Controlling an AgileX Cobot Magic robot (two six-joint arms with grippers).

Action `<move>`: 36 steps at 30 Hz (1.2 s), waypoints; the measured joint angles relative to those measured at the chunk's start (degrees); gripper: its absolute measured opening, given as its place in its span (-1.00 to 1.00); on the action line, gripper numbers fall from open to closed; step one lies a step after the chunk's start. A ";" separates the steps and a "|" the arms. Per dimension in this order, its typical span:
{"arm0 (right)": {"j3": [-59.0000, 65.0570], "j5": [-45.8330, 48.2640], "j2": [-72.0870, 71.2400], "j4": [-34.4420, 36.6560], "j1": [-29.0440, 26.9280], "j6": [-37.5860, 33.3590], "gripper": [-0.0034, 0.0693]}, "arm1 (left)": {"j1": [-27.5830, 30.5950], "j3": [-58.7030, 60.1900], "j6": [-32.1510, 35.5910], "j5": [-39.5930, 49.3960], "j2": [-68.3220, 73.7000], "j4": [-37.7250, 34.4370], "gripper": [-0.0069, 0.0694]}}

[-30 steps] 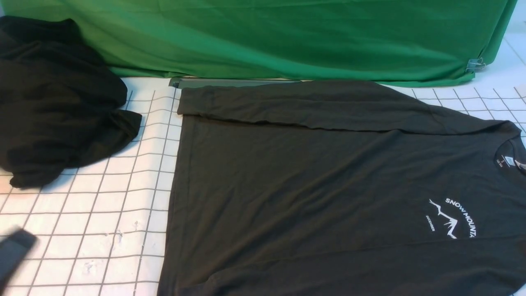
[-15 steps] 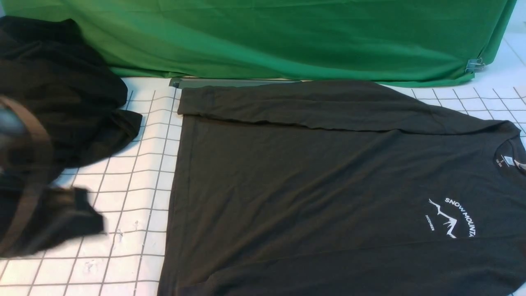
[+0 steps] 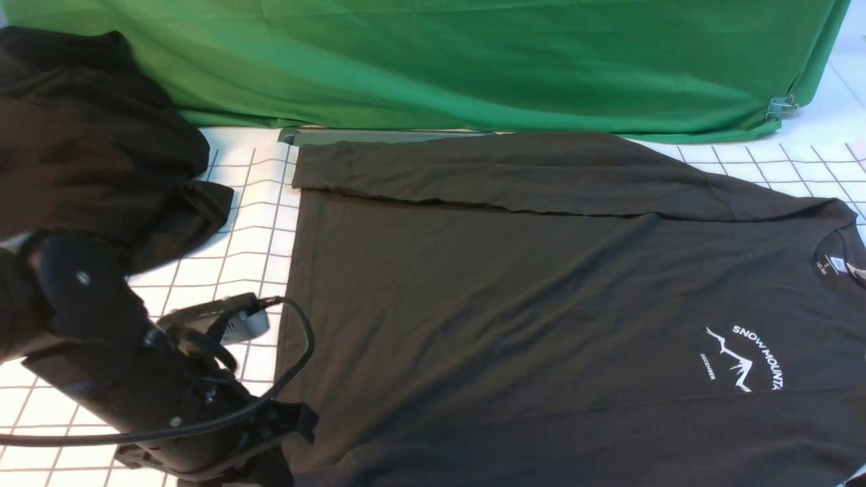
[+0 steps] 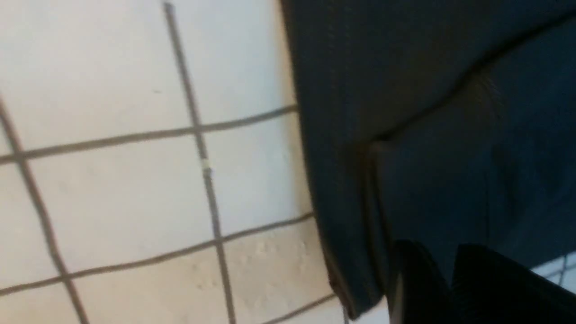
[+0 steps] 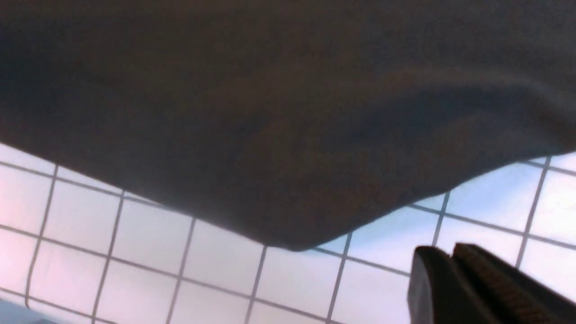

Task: Fold a long-sleeved shirt over a white checkered tablecloth.
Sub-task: 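Grasp the left edge of the dark T-shirt lying flat on the table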

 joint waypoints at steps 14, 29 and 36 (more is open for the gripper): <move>-0.06 -4.75 0.00 0.68 0.00 0.00 -0.77 | -0.75 0.07 2.42 -6.88 1.89 -4.06 0.21; -0.06 -6.36 0.00 0.73 0.00 0.00 -0.72 | -1.31 0.88 6.07 -7.93 8.77 -9.28 0.21; -0.06 -6.49 0.00 0.73 0.00 0.00 -0.69 | -1.31 0.32 7.78 -7.21 10.14 -9.70 0.21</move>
